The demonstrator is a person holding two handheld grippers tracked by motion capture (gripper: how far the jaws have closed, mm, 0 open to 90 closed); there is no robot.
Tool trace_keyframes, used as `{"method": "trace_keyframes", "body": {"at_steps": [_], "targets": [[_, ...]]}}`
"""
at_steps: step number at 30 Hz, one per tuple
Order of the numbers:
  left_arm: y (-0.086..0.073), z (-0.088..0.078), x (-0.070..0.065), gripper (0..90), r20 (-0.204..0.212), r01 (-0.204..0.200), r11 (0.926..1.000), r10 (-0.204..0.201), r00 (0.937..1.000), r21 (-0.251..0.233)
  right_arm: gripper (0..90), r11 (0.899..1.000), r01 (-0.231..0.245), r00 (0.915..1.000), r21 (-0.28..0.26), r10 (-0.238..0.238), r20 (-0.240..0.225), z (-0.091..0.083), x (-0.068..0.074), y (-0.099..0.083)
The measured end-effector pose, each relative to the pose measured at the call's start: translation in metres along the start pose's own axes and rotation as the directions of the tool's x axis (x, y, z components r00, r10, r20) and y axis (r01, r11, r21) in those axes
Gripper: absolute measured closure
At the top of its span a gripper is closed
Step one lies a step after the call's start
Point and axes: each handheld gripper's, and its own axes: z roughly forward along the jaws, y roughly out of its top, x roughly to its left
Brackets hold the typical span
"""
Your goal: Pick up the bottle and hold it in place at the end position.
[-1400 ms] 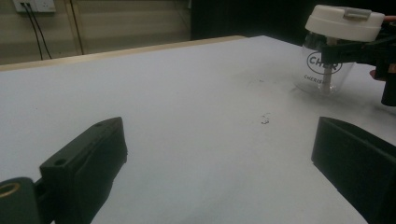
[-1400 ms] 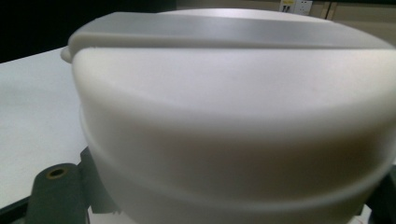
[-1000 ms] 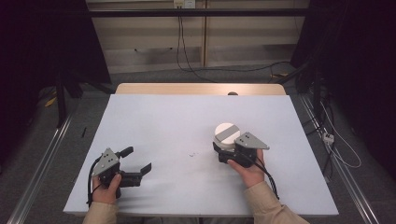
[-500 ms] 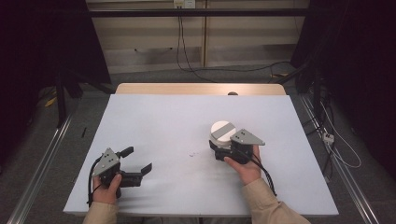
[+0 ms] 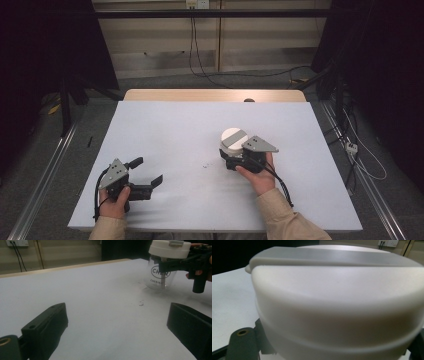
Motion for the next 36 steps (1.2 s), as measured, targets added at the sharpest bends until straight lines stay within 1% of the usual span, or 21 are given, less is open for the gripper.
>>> {"method": "trace_keyframes", "body": {"at_steps": [9,17,30,34,36], "targets": [[0.0,0.0,0.0,3.0,0.0,0.001,1.0,-0.001,1.0,0.0,18.5,1.0,0.005,0.9999,0.0,-0.005,-0.014,0.007,0.002,0.002],[0.0,0.0,0.001,3.0,0.003,-0.002,1.0,0.002,1.0,-0.002,18.5,1.0,0.001,0.9999,0.004,-0.001,-0.017,0.014,0.003,0.004],[-0.001,0.0,0.001,3.0,0.004,0.004,1.0,-0.004,1.0,-0.002,18.5,1.0,0.002,0.9997,0.002,-0.002,-0.025,0.021,0.003,0.007],[0.0,0.0,0.001,3.0,0.003,-0.001,1.0,0.001,1.0,-0.001,18.5,1.0,0.002,0.9996,0.001,-0.002,-0.027,0.023,0.003,0.009],[-0.001,0.0,0.001,3.0,0.003,0.004,1.0,-0.004,1.0,-0.002,18.5,1.0,-0.001,0.9997,-0.002,0.001,-0.026,0.024,0.003,0.01]]}}
